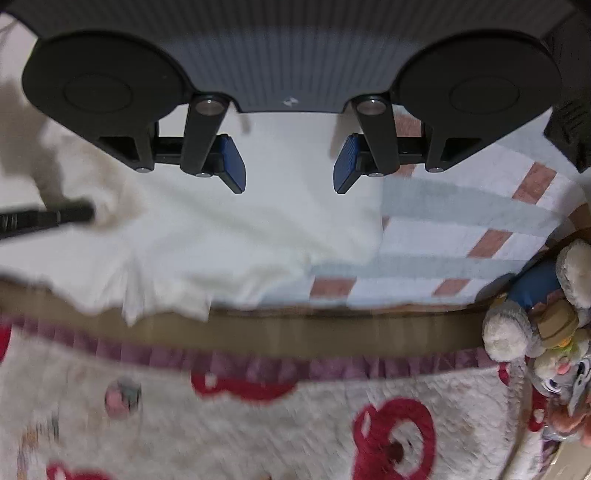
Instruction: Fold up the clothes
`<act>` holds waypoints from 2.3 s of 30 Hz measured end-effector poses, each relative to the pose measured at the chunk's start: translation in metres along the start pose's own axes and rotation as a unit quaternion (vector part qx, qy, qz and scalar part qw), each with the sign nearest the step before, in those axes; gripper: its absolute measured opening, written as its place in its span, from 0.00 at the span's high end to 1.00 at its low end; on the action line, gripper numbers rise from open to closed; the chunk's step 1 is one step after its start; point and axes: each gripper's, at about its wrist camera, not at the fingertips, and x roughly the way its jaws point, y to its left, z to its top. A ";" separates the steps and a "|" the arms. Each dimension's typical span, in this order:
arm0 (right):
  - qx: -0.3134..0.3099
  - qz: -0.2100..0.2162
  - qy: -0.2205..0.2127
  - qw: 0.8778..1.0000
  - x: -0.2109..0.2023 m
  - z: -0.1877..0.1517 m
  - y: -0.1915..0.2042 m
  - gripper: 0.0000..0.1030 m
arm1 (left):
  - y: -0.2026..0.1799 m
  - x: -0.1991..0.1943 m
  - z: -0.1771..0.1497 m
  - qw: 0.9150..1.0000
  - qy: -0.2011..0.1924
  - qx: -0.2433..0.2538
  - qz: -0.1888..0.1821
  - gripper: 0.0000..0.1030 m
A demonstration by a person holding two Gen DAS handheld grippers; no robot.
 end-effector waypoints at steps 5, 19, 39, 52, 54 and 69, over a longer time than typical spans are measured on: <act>-0.111 -0.098 -0.123 0.981 -0.069 0.076 -0.005 0.71 | 0.005 -0.004 0.002 0.999 -0.044 -0.009 0.014 0.38; 0.025 -0.182 -0.042 0.982 -0.057 0.040 -0.131 0.71 | -0.045 0.040 -0.032 0.987 0.051 0.152 -0.017 0.33; 0.013 -0.238 0.039 0.970 -0.028 -0.003 -0.174 0.71 | -0.020 0.040 -0.028 0.987 0.123 0.097 -0.023 0.48; 0.256 -0.139 -0.080 0.953 -0.094 -0.031 -0.207 0.34 | -0.040 0.010 -0.010 0.991 0.016 0.116 -0.063 0.40; 0.222 -0.125 -0.082 0.964 -0.095 -0.029 -0.191 0.38 | -0.045 0.012 -0.012 0.990 0.015 0.118 -0.073 0.40; -0.141 -0.182 0.038 0.972 -0.048 -0.066 -0.122 0.80 | -0.077 0.026 -0.018 0.986 0.044 0.140 -0.078 0.40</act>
